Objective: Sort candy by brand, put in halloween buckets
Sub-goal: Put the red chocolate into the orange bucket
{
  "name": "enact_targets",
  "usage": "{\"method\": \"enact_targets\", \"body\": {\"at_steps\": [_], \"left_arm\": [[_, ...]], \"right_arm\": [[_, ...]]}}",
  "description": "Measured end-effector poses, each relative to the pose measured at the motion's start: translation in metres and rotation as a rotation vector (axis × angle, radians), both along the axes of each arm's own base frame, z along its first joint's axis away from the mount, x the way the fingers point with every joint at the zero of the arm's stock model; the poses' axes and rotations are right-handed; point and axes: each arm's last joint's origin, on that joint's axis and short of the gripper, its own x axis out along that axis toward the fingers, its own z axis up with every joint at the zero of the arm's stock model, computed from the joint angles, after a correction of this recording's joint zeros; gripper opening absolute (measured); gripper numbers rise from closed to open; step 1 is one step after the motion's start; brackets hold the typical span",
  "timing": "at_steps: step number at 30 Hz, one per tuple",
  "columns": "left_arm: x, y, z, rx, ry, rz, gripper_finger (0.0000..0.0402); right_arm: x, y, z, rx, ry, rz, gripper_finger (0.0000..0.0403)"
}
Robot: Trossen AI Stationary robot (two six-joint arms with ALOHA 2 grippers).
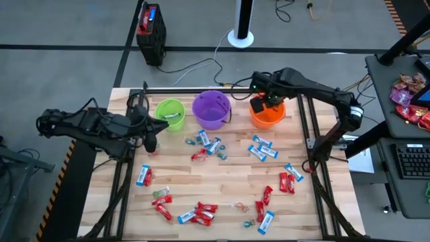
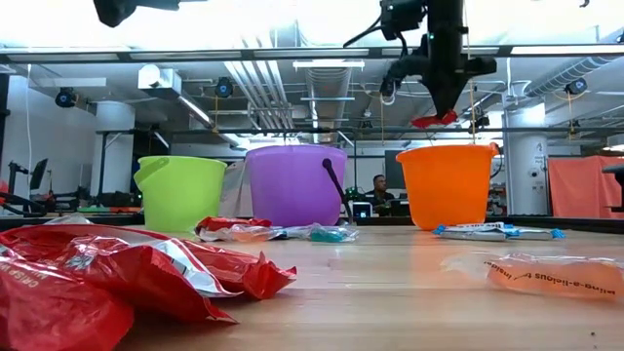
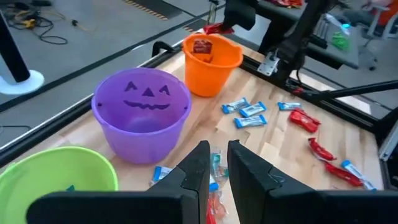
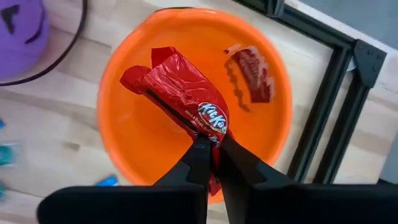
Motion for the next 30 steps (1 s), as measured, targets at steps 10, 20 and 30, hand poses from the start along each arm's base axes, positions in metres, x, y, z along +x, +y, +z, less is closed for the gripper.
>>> {"method": "enact_targets", "body": {"at_steps": [10,20,30], "left_arm": [[0.013,-0.006,-0.016,-0.103,0.175,-0.036,0.0040],[0.044,-0.017,-0.045,-0.108,0.390,-0.140,0.0056],[0.107,-0.030,-0.106,-0.042,0.512,-0.070,0.0114]], "right_arm": [[-0.002,-0.005,0.000,-0.006,0.013,0.071,0.0094],[-0.002,-0.005,0.011,-0.072,-0.061,0.180,0.0133],[-0.002,-0.005,0.027,-0.173,-0.147,0.309,0.0152]]}}
